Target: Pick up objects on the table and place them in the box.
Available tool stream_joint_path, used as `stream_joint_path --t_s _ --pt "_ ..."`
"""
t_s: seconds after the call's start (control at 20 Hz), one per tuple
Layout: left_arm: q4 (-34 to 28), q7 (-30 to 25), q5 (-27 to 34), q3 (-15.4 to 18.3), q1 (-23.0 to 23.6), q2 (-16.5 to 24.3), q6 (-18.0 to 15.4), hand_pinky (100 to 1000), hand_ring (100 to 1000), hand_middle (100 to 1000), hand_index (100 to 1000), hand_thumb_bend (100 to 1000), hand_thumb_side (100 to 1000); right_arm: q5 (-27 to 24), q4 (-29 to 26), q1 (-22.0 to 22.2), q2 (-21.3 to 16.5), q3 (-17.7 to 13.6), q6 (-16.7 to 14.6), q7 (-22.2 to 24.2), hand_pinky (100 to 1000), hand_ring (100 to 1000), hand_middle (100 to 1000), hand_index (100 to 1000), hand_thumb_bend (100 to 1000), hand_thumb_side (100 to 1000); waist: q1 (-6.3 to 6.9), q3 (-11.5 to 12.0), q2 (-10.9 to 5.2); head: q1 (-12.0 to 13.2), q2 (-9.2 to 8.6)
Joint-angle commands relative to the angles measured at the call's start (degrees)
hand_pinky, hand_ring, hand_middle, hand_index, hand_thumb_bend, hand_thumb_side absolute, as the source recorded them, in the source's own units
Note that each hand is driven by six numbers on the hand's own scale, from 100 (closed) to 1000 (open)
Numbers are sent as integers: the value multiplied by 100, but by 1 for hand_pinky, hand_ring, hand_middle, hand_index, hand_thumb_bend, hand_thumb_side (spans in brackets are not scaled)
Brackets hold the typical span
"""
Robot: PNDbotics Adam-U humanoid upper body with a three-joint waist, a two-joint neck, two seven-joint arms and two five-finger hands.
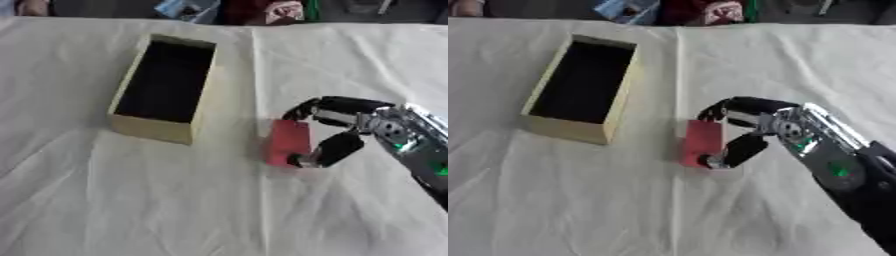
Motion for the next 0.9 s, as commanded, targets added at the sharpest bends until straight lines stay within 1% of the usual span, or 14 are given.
stream_joint_path --t_s 0.05,0.15,0.2,0.25,0.3,0.35,0.4,0.45,0.65,0.9 --pt "-115 -33 15 -7 -71 69 -4 566 554 520 646 203 100 -130 -68 -73 -53 -60 43 -82 851 848 633 826 400 476 -45 6 -31 -12 -14" --pt "-115 -36 14 -7 -74 67 -5 566 554 520 646 203 100 -240 -116 -83 -54 -64 97 -128 842 829 612 769 356 458 -44 10 -27 -9 -11" --pt "-115 -36 14 -6 -76 68 -6 567 554 521 646 203 100 -291 -148 -85 -58 -78 127 -164 834 807 585 727 300 417 -44 10 -26 -7 -10" --pt "-115 -36 13 -5 -78 68 -7 567 554 521 646 203 100 -345 -176 -88 -66 -100 169 -212 825 784 556 687 212 346 -44 10 -26 -5 -10" --pt "-115 -36 12 -6 -80 67 -8 567 555 521 646 203 100 -396 -203 -90 -74 -121 215 -264 819 772 537 662 172 303 -46 10 -26 -5 -14" --pt "-115 -38 12 -7 -82 67 -8 567 555 521 646 203 100 -441 -223 -91 -81 -136 260 -308 814 762 526 647 110 232 -47 9 -27 -5 -19" --pt "-115 -40 13 -8 -85 67 -8 567 555 521 646 203 100 -489 -240 -94 -89 -155 314 -359 809 753 517 635 100 152 -49 10 -29 -3 -25" --pt "-115 -42 14 -9 -87 67 -9 568 555 521 646 204 100 -532 -258 -97 -97 -164 360 -397 805 743 511 627 100 100 -50 10 -30 0 -29" --pt "-115 -46 13 -9 -90 71 -8 568 555 521 646 203 100 -684 -377 -164 -157 -261 491 -555 800 728 510 624 100 100 -61 9 -36 12 -30" --pt "-115 -44 16 -9 -93 82 -9 568 556 522 648 203 100 -860 -559 -375 -273 -393 508 -605 800 719 517 633 100 100 -69 2 -46 24 -33"
